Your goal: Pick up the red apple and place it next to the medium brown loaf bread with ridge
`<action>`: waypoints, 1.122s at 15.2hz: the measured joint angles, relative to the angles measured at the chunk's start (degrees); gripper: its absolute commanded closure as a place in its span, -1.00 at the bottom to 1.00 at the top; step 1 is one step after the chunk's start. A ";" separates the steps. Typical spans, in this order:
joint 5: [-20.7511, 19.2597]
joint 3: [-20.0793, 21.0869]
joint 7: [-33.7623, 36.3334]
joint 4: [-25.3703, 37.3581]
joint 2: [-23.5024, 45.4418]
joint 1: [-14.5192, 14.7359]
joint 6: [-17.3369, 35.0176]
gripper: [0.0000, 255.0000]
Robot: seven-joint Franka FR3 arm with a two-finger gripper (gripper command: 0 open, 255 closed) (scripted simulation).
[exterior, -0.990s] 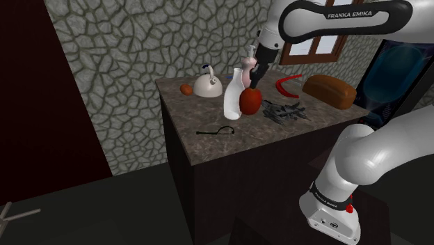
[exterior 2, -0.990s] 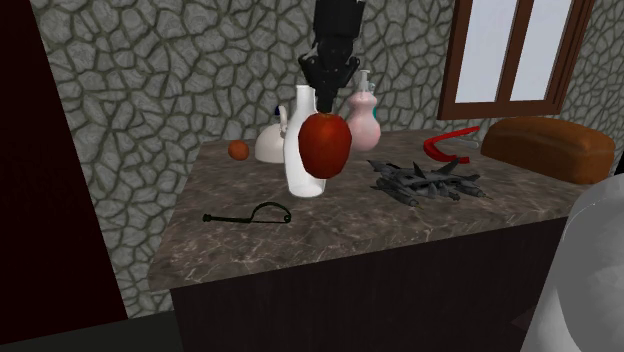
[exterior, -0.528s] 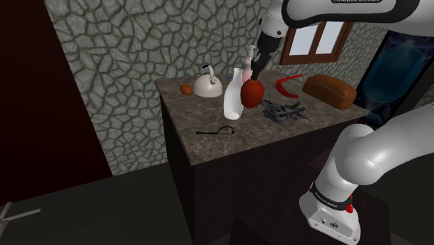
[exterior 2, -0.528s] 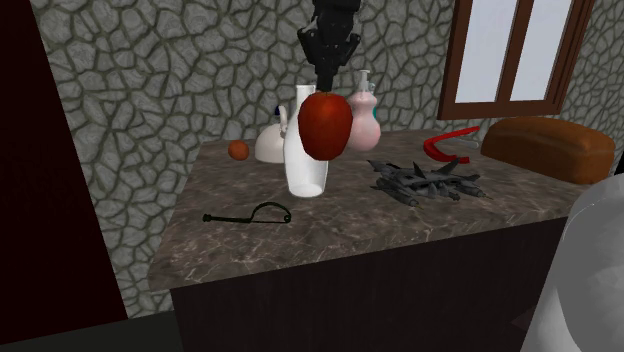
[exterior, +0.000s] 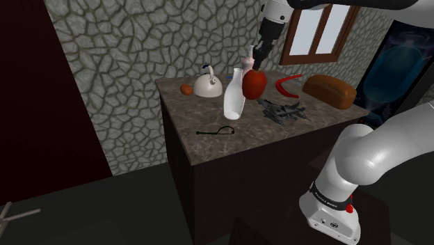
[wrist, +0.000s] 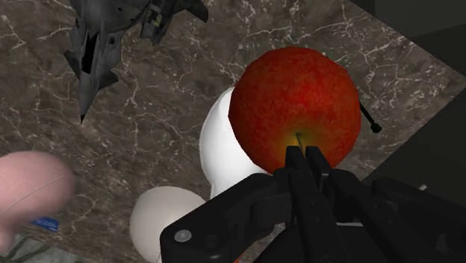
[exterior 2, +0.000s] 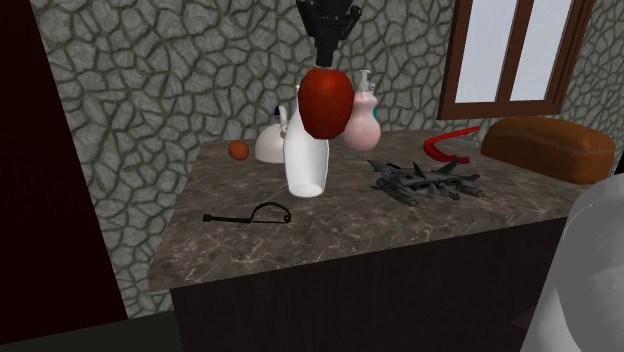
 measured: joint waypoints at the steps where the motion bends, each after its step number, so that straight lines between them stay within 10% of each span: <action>1: 0.03 0.00 -0.05 1.01 0.24 0.01 -0.77 1.00; 17: -1.45 -4.73 -6.39 10.04 -0.67 -1.46 -10.33 1.00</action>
